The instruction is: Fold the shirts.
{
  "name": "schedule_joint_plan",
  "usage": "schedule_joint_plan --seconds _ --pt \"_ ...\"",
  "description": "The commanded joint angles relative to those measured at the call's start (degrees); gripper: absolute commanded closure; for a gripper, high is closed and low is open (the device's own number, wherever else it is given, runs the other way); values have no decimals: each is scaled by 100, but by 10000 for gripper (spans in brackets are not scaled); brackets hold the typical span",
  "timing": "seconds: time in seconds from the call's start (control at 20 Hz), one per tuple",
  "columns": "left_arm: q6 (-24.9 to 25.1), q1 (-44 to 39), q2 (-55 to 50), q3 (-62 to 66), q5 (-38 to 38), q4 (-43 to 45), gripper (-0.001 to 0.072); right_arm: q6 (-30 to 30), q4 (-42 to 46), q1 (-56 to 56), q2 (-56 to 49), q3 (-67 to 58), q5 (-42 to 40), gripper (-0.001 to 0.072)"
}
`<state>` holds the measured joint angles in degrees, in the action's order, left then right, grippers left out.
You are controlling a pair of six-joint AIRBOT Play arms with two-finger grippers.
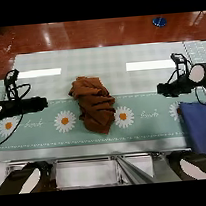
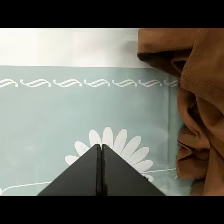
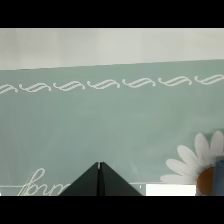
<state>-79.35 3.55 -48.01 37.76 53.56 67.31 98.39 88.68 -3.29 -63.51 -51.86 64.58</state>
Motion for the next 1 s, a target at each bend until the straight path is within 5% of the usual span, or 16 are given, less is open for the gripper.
schedule_joint_plan --seconds 0.0,0.55,0.8,0.9,0.95 --pt "0 0 -4 -2 -2 2 685 -11 -2 2 0 2 0 690" --pt "0 0 -4 -2 -11 2 684 -2 -4 2 0 2 -35 690" --pt "0 0 -4 -2 -133 4 659 -4 -17 2 -2 2 -1158 690" --pt "-57 0 -4 24 -450 2 198 -7 74 2 0 -22 -1921 646" --pt "-142 46 -24 142 -553 35 199 -4 192 2 0 -131 -2124 379"
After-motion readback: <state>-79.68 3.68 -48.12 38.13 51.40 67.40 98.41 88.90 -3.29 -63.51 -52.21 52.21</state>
